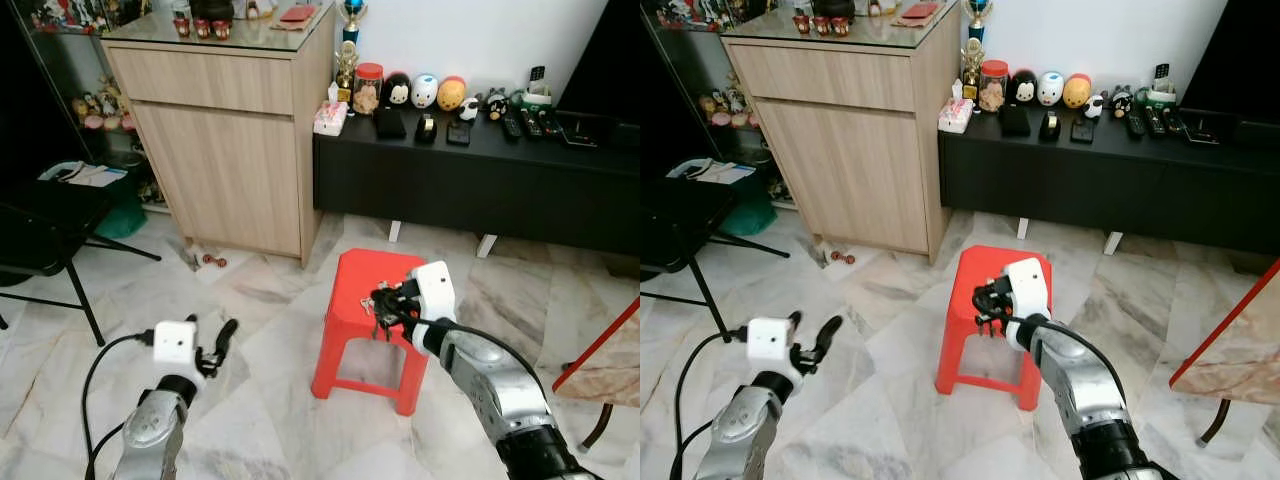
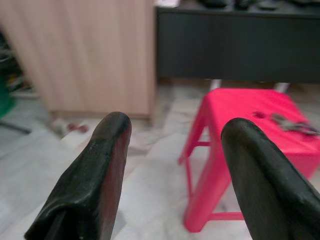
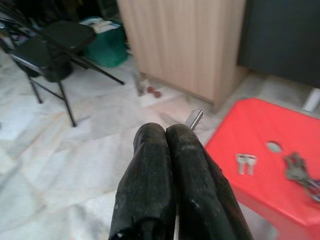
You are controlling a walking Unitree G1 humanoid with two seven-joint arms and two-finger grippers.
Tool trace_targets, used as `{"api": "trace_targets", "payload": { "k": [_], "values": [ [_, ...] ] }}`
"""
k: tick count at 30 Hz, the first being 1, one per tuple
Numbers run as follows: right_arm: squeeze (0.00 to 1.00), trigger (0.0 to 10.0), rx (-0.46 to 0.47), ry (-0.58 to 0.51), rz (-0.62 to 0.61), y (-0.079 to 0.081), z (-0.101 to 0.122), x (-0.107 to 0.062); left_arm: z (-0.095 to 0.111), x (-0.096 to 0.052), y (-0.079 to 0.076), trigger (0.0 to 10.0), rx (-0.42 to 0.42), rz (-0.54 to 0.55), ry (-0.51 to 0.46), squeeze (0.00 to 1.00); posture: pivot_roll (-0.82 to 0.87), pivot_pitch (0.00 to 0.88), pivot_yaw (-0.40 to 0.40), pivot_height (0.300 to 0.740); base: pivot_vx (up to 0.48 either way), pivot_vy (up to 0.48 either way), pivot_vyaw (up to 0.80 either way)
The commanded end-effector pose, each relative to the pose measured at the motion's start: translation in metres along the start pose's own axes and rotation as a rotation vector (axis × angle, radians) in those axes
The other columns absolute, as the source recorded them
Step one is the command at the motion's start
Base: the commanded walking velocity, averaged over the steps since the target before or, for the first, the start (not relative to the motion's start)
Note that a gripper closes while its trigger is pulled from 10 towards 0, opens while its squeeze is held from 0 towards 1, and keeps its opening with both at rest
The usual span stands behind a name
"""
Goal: Hang keys on a hook
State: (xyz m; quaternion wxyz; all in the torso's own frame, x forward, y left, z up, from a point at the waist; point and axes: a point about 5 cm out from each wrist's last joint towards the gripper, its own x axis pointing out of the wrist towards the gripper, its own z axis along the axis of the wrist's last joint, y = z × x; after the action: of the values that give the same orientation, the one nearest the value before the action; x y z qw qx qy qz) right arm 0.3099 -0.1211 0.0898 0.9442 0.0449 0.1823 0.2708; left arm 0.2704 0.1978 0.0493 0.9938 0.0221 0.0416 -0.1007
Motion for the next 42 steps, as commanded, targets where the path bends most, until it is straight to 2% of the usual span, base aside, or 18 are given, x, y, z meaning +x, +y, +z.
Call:
{"api": "trace_targets", "payload": {
  "k": [1, 2, 4, 5, 7, 10, 24, 31, 42],
  "values": [
    [0.0, 10.0, -0.001, -0.034, 0.057, 0.012, 0.015, 0.005, 0.003, 0.0, -0.007, 10.0, -0.002, -0.06, 0.0, 0.0, -0.01, 0.0, -0.05, 0.74, 0.0, 0.0, 0.0],
    [0.0, 10.0, 0.005, -0.04, 0.09, 0.02, 0.018, 0.007, 0.006, 0.0, -0.013, 10.0, -0.002, -0.096, -0.003, 0.0, -0.01, 0.0, -0.052, 0.74, 0.0, 0.0, 0.0],
    [0.0, 10.0, 0.01, -0.043, 0.108, 0.025, 0.018, 0.008, 0.007, 0.0, -0.016, 10.0, 0.005, -0.114, -0.003, 0.0, -0.01, 0.0, -0.053, 0.74, 0.0, 0.0, 0.0],
    [0.0, 10.0, 0.014, -0.043, 0.148, 0.034, 0.019, 0.011, 0.009, 0.0, -0.022, 10.0, 0.005, -0.152, -0.001, 0.0, 0.0, 0.0, -0.054, 0.74, 0.0, 0.0, 0.0],
    [0.0, 10.0, 0.015, -0.038, 0.173, 0.04, 0.019, 0.013, 0.011, 0.0, -0.026, 10.0, 0.001, -0.176, 0.003, 0.0, 0.0, 0.0, -0.054, 0.74, 0.0, 0.0, 0.0],
    [0.0, 10.0, 0.009, -0.043, 0.236, 0.058, 0.024, 0.02, 0.014, 0.0, -0.034, 10.0, 0.03, -0.254, 0.022, 0.0, 0.0, 0.0, -0.055, 0.74, 0.0, 0.0, 0.0],
    [0.0, 10.0, 0.041, -0.079, 0.25, 0.083, 0.041, 0.035, 0.015, -0.009, -0.045, 10.0, 0.079, -0.376, 0.106, 0.0, 0.01, 0.0, -0.058, 0.74, 0.0, 0.0, 0.0],
    [0.0, 10.0, 0.052, -0.107, 0.256, 0.09, 0.052, 0.041, 0.017, -0.008, -0.045, 10.0, 0.097, -0.362, 0.103, 0.0, 0.01, 0.0, -0.061, 0.74, 0.0, 0.0, 0.0],
    [0.0, 10.0, 0.065, -0.1, 0.25, 0.092, 0.05, 0.041, 0.018, -0.007, -0.046, 10.0, 0.093, -0.327, 0.093, 0.0, 0.01, 0.0, -0.068, 0.74, 0.0, 0.0, 0.0]
  ]
}}
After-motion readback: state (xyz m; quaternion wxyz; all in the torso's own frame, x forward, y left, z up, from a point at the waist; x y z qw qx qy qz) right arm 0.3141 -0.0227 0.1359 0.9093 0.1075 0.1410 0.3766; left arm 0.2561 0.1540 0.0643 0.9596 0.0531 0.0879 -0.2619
